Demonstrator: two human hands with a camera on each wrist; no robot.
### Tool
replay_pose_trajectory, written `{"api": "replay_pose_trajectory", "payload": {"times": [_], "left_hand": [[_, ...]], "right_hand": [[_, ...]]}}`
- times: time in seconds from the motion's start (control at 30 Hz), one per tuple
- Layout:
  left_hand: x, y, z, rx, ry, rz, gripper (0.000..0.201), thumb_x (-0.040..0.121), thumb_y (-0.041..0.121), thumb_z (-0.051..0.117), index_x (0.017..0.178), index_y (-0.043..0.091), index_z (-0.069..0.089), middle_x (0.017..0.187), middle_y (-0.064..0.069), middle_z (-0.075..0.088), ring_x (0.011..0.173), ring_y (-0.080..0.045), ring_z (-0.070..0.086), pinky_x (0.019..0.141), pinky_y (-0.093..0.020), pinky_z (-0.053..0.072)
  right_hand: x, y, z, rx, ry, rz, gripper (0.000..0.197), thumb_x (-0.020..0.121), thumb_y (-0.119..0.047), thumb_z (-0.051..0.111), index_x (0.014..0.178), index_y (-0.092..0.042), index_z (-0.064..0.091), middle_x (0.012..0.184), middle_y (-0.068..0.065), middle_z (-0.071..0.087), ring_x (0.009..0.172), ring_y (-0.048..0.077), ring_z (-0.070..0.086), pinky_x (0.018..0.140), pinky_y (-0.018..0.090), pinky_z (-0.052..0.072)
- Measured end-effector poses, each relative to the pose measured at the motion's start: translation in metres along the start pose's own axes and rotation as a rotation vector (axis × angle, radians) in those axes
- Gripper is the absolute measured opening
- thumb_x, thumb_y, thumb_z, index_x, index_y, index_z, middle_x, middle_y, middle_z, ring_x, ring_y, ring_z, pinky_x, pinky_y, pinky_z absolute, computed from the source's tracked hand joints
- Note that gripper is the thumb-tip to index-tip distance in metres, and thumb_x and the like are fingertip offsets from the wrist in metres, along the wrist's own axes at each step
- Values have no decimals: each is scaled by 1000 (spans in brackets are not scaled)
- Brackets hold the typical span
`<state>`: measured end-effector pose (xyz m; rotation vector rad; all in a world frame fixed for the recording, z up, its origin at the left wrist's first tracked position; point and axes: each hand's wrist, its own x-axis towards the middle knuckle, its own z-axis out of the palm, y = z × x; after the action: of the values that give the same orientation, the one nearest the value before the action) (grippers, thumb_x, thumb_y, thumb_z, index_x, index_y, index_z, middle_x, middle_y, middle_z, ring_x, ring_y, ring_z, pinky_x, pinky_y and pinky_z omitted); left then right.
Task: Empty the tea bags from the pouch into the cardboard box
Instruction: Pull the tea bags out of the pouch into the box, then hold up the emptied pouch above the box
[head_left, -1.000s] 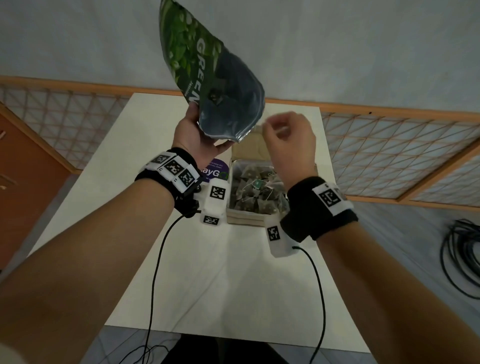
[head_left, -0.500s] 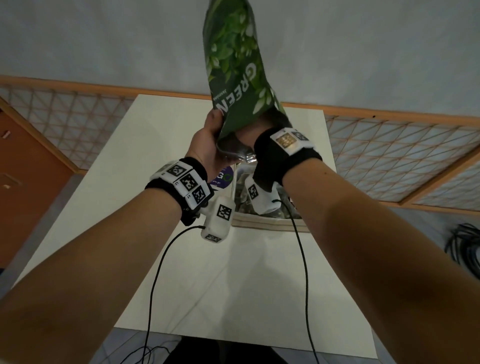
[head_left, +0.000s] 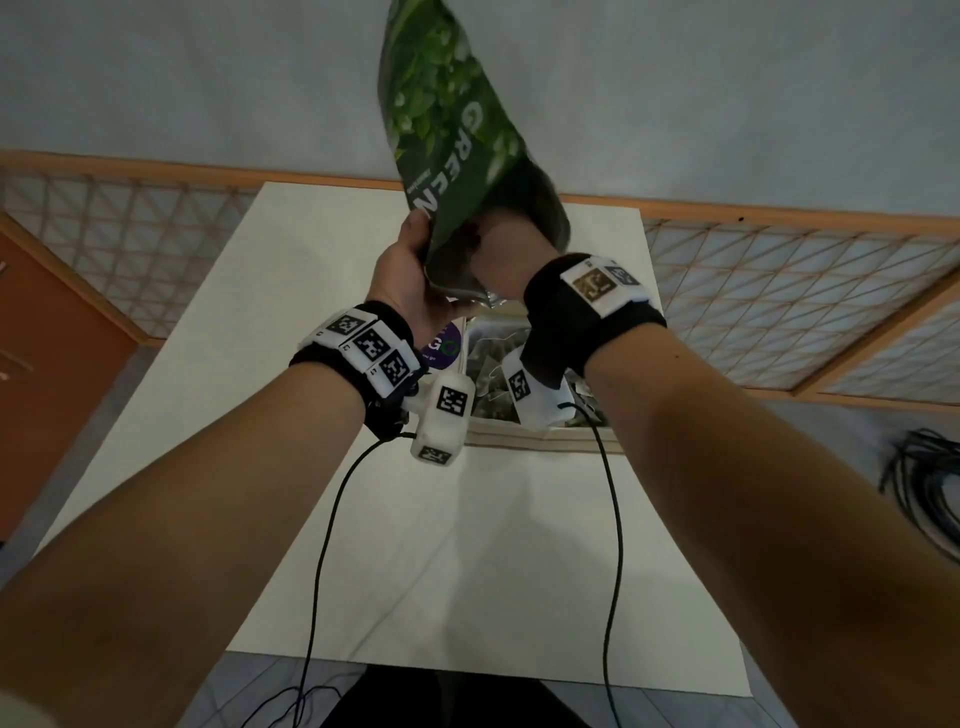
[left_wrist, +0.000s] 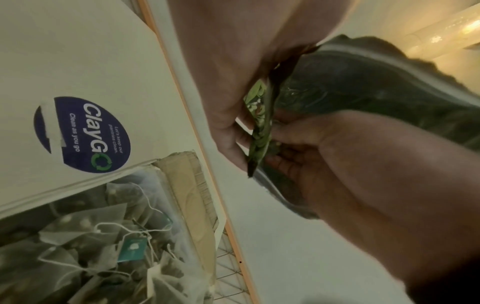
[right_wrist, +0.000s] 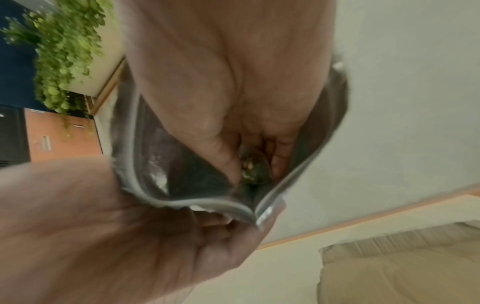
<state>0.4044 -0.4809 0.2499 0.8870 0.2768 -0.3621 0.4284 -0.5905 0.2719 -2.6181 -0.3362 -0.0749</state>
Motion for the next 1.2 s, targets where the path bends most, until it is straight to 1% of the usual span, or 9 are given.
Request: {"api": "replay_pose_trajectory", "payload": {"times": [0.17, 0.33, 0.4, 0.6, 0.77, 0.87, 1.0, 1.1, 1.2], "left_hand": [[-1, 5, -3, -19, 1, 24, 45, 106, 46, 31, 132, 19, 57, 138, -12, 62, 118, -31, 60, 95, -46, 51], [1, 16, -5, -93, -7, 66, 41, 105, 39, 36, 132, 17, 57, 123, -14, 68, 104, -31, 66, 76, -44, 59], [1, 19, -7, -130, -36, 64, 40, 104, 36, 34, 130, 16, 57, 134, -16, 63, 111, -33, 63, 77, -45, 60], [-5, 17, -10, -145, -84, 11, 44, 103, 36, 31, 136, 16, 52, 145, -15, 54, 118, -34, 59, 77, -43, 59], [-11, 10, -14, -107, -66, -4, 46, 103, 35, 33, 144, 19, 48, 144, -16, 54, 128, -36, 53, 82, -46, 57], [-16, 6, -14, -77, -70, -5, 38, 104, 35, 34, 132, 20, 56, 141, -16, 56, 129, -36, 53, 92, -50, 54], [-16, 1, -16, -42, -52, -4, 37, 106, 38, 32, 117, 20, 62, 132, -14, 62, 127, -35, 56, 96, -52, 52], [-12, -5, -13, -22, -16, -20, 46, 105, 45, 39, 131, 15, 60, 139, -16, 60, 127, -34, 58, 99, -53, 52], [-16, -11, -5, 17, -34, -62, 57, 102, 55, 41, 137, 14, 57, 137, -12, 61, 124, -30, 58, 96, -48, 54]], "right_hand": [[-37, 4, -12, 261, 4, -6, 35, 84, -2, 51, 113, -15, 66, 114, 7, 65, 108, 22, 60, 95, 32, 48], [-81, 9, -29, 430, 523, 5, 12, 84, -8, 65, 91, -15, 69, 90, -6, 66, 90, 14, 58, 80, 15, 46], [-90, 20, -26, 410, 587, 56, 10, 83, -12, 66, 89, -20, 68, 84, -13, 63, 90, 17, 56, 76, 20, 46], [-100, 53, 0, 488, 362, 281, 9, 86, -9, 64, 91, -17, 65, 83, -14, 59, 77, 0, 54, 65, 6, 40], [-106, 75, 23, 392, 119, 410, 13, 89, -12, 58, 97, -21, 65, 98, -2, 69, 85, 17, 66, 75, 35, 58], [-111, 73, 16, 346, 151, 465, 23, 89, -17, 56, 111, -23, 63, 114, 1, 64, 83, 14, 63, 76, 33, 57], [-109, 41, -9, 581, 401, 288, 29, 92, -30, 57, 120, -23, 54, 122, -7, 55, 89, 1, 55, 83, 24, 51], [-104, 14, -10, 641, 249, 120, 47, 76, -50, 71, 116, -40, 48, 127, -6, 39, 115, 12, 46, 93, 23, 45], [-95, 7, -1, 570, 224, 118, 33, 76, -30, 78, 105, -23, 64, 124, 2, 40, 110, 12, 47, 94, 12, 42]]}}
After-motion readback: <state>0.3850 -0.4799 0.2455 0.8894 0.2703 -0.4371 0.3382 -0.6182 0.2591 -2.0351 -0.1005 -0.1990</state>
